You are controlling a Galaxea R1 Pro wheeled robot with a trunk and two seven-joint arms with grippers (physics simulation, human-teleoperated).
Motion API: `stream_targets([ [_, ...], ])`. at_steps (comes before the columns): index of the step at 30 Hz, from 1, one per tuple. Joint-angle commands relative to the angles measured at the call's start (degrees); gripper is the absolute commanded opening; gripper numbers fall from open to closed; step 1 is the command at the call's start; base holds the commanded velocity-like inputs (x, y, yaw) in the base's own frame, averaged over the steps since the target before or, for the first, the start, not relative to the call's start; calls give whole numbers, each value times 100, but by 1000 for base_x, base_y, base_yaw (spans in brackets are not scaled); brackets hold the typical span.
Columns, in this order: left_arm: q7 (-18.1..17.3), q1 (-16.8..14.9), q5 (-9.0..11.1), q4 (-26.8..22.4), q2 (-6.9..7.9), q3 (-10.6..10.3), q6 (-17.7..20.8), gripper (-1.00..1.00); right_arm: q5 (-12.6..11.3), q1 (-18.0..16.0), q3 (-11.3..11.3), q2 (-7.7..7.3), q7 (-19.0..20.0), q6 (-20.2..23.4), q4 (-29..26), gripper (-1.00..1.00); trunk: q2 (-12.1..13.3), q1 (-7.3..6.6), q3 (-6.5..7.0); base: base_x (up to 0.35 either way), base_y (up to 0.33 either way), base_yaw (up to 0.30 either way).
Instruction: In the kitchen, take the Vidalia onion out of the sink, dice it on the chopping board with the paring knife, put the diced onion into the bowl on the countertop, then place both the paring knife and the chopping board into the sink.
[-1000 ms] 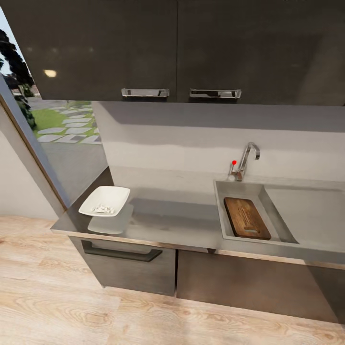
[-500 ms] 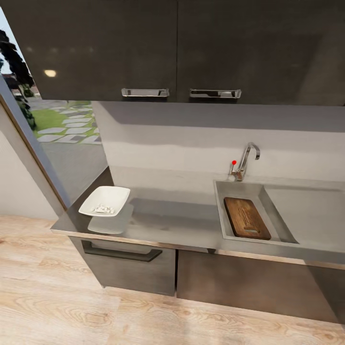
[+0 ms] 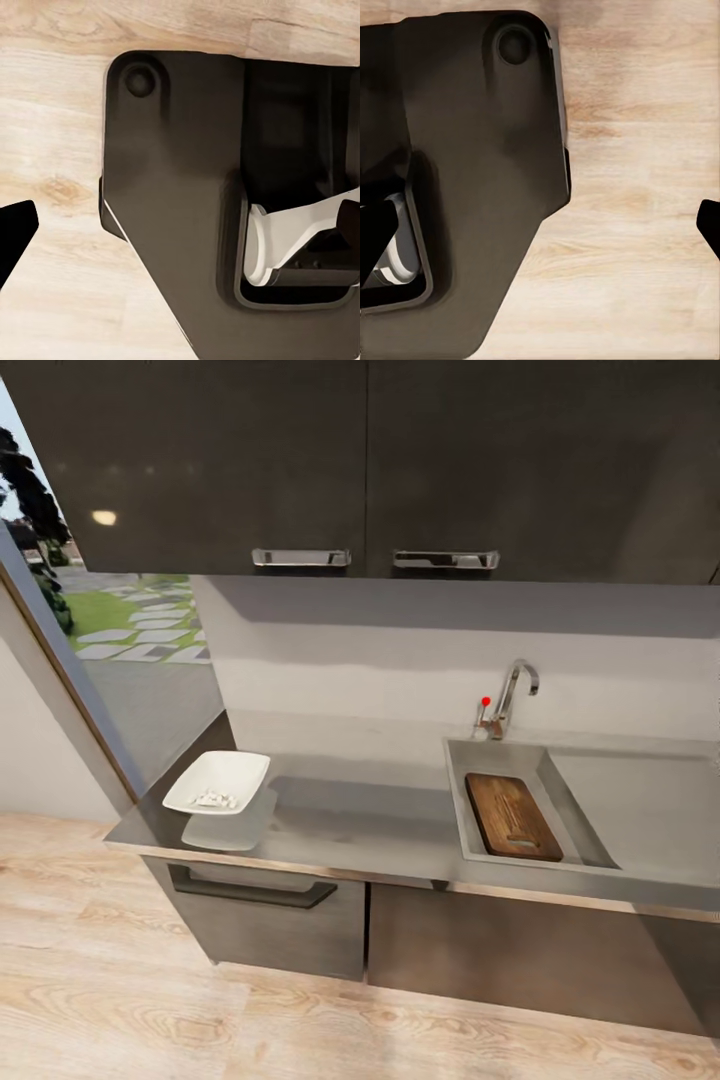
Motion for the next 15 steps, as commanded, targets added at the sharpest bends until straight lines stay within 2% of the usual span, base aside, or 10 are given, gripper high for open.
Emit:
stream_targets([
  [1, -54, 1, -9, -6, -8, 45, -2, 100, 53, 2, -49, 12, 25, -7, -7, 100, -10, 4, 0, 0, 0, -74],
  [15, -45, 1, -9, 106, -8, 49, -5, 100, 53, 2, -41, 28, 30, -7, -2, 100, -10, 4, 125, 0, 0, -74],
])
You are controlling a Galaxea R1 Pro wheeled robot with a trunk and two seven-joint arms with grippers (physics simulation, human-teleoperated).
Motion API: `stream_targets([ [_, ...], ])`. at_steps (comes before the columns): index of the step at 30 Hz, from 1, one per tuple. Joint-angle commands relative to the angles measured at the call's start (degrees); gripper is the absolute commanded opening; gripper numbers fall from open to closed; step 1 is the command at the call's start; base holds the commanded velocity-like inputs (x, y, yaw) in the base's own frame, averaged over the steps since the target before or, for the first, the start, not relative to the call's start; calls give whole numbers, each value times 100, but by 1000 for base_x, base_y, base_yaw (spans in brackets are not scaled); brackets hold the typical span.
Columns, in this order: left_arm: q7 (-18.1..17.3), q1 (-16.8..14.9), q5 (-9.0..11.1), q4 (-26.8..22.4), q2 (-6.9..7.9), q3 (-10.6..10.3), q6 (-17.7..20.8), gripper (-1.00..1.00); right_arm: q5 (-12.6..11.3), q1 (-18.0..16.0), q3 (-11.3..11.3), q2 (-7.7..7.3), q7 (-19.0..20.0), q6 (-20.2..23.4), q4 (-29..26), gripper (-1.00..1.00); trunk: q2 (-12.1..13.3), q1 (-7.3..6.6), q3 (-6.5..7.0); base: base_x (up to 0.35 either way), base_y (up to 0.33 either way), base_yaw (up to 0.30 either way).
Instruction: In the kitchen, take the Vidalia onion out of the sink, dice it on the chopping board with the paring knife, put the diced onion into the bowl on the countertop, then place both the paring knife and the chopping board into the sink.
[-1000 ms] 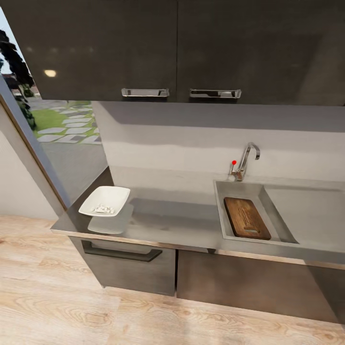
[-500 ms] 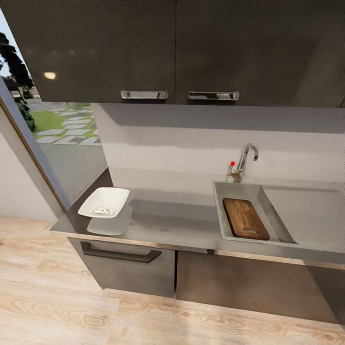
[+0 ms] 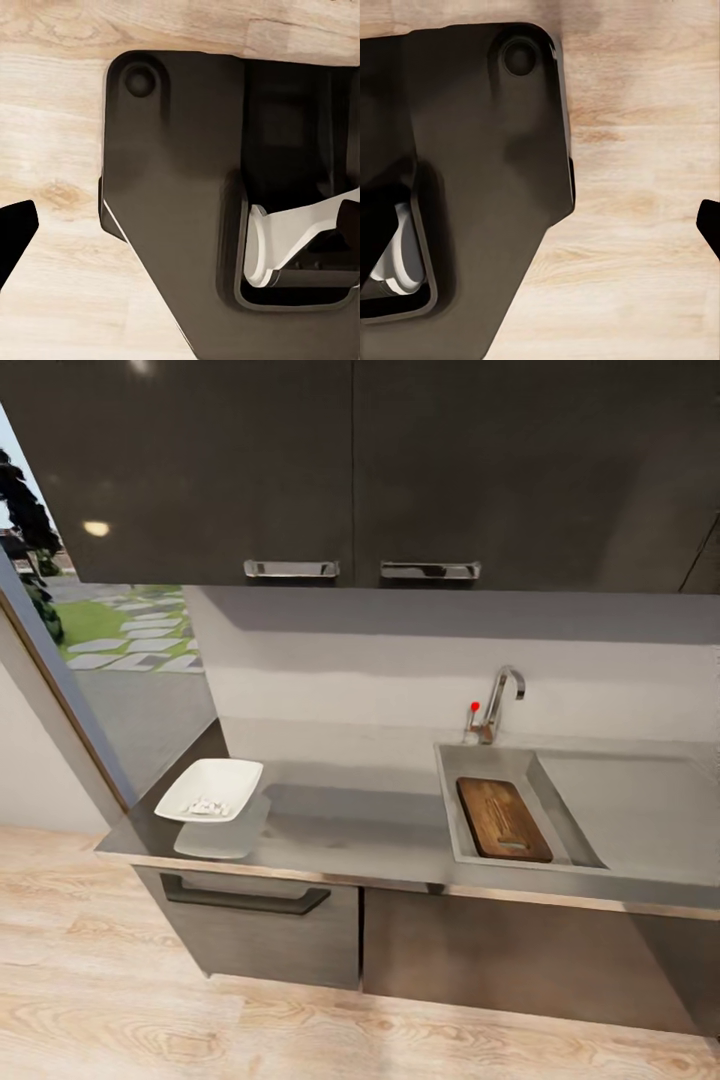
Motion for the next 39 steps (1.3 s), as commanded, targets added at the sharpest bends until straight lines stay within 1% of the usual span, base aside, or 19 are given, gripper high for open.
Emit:
stream_targets([
  [1, -56, 1, -9, -7, -8, 43, -2, 100, 53, 2, -49, 6, 25, -7, -11, 100, -10, 4, 0, 0, 0, -74],
  [13, -54, -8, -9, -4, -8, 43, 1, 100, 51, 2, -56, 17, 18, -7, -11, 100, -10, 4, 107, 0, 0, -43],
  [23, -55, -8, -9, -3, -8, 43, 5, 100, 44, 2, -59, 16, 27, -7, -11, 100, -10, 4, 196, 0, 0, -100],
  [30, -56, -8, -9, 29, -10, 43, 6, 100, 41, 2, -64, 17, 55, -7, -11, 100, -10, 4, 257, 0, 0, -134],
  [39, -54, -8, -9, 39, -17, 43, 6, 100, 35, 2, -66, 14, 60, -7, -11, 100, -10, 4, 318, 0, 0, -205],
])
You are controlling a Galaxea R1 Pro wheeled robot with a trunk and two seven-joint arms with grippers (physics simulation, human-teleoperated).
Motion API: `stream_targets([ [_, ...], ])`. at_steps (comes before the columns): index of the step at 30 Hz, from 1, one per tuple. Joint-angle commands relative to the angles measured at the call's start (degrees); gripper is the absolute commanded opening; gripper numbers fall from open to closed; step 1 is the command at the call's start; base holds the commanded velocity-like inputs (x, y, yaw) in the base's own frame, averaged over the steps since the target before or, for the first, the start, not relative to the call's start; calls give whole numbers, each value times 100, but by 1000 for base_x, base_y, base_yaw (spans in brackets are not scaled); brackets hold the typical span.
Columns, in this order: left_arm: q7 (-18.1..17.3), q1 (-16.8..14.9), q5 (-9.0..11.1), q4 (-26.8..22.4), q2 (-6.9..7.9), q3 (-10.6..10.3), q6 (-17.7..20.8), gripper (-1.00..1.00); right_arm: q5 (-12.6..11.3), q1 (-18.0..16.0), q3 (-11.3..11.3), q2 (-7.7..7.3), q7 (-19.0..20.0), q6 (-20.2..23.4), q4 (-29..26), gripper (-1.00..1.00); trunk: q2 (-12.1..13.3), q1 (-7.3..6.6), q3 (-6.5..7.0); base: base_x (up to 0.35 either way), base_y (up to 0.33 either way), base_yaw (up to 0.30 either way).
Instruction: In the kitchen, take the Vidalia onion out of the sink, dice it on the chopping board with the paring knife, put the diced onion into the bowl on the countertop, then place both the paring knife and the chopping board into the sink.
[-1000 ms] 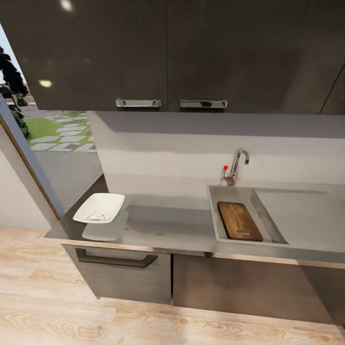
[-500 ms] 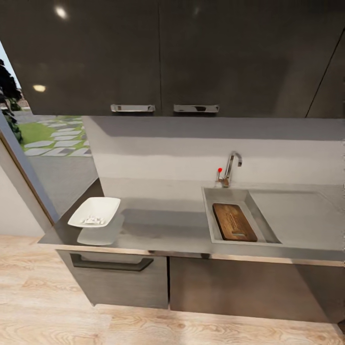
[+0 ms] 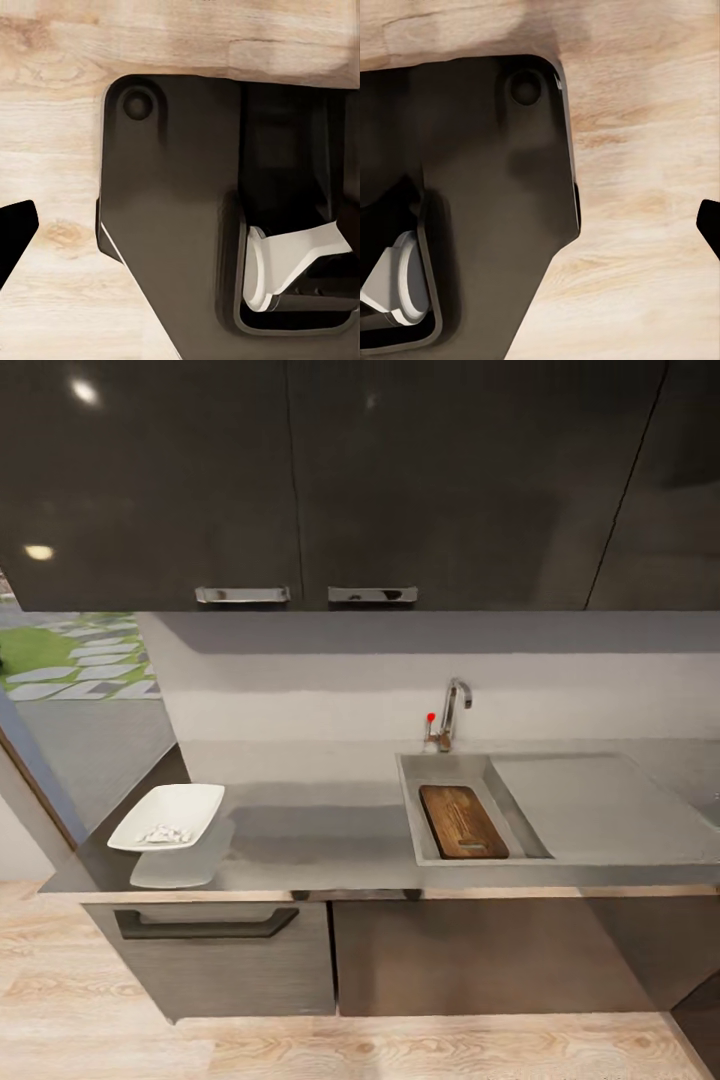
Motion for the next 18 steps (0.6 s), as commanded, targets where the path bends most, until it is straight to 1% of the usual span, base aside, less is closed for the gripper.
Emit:
stream_targets([
  [1, -54, 1, -9, -9, -9, 44, -2, 100, 52, 1, -49, 5, 28, -7, -11, 100, -10, 4, -3, 0, 0, -212],
  [6, -54, 1, -9, 5, -9, 44, -2, 100, 61, 1, -44, 11, 16, -6, -16, 100, -10, 4, 25, 0, 0, -185],
  [11, -61, -108, -11, 346, -17, 44, -9, 100, 63, 1, -40, 20, -14, -32, -95, 100, -10, 4, 28, 0, 0, -17],
  [15, -70, -128, -17, 528, -4, 38, -18, 100, 70, 1, -40, 14, -15, -39, -114, 100, -10, 4, 28, 0, 0, -1],
  [18, -72, -130, -27, 766, 50, 41, -26, 100, 67, 1, -40, 10, -16, -43, -121, 100, -10, 4, 28, 0, 0, 0],
])
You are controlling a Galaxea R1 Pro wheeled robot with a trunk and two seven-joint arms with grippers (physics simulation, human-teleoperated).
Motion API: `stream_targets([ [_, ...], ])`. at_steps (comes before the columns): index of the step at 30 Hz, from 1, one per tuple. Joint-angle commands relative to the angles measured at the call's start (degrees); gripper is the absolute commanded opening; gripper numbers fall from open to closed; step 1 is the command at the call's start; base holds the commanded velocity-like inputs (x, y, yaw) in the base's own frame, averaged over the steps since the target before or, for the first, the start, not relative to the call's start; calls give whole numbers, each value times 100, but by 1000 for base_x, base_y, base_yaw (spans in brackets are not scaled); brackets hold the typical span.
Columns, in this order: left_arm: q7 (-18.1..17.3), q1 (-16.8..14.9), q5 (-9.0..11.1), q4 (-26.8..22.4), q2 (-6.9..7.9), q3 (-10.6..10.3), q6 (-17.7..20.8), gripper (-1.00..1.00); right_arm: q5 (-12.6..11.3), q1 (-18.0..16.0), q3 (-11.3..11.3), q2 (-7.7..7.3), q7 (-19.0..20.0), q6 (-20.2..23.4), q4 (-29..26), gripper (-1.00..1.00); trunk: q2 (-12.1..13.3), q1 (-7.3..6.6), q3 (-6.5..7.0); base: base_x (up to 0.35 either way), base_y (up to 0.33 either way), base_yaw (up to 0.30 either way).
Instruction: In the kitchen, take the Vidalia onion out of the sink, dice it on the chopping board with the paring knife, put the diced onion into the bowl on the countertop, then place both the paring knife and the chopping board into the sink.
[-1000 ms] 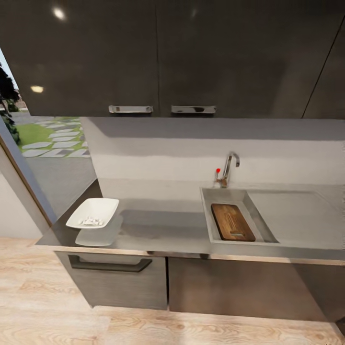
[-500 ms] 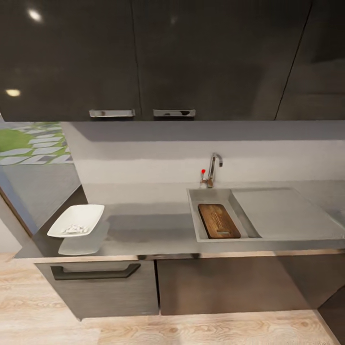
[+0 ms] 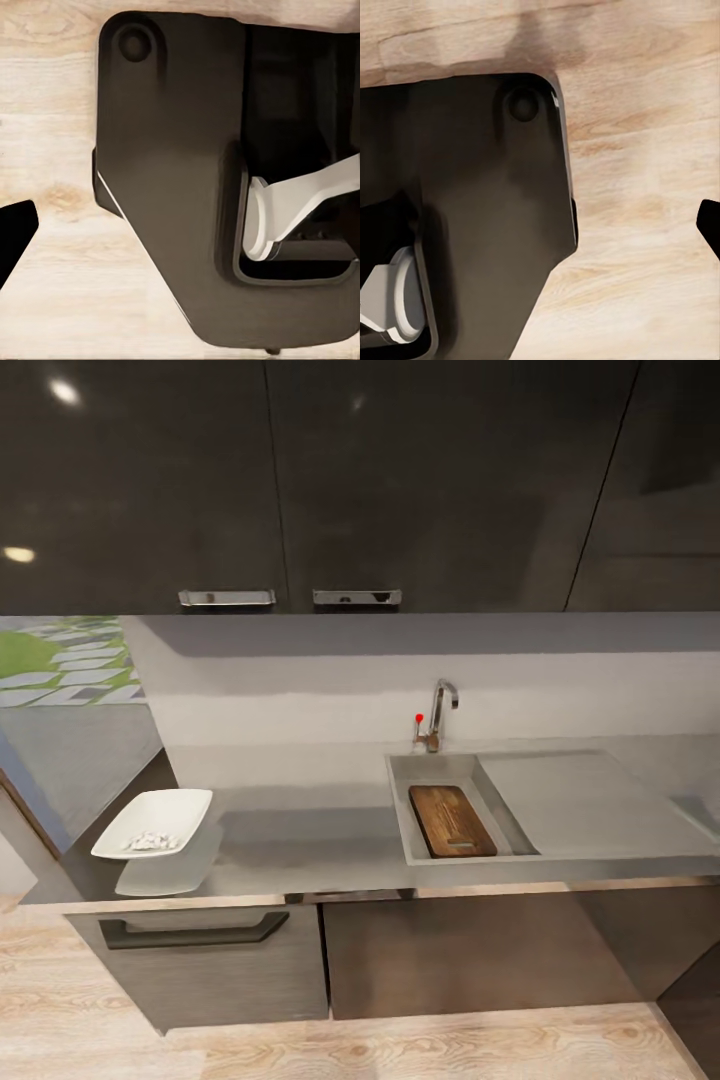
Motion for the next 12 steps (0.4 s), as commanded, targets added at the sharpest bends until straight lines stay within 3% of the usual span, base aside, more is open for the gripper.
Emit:
stream_targets([
  [1, -52, 1, -11, 31, 20, 49, -1, 100, 51, 2, -49, 10, 24, -2, -9, 100, -11, 4, -9, 0, 0, 0],
  [12, -52, 1, 2, 66, 55, 42, -11, 100, 48, 2, -49, 10, 24, -6, -7, 100, -11, 4, -9, 0, 0, 0],
])
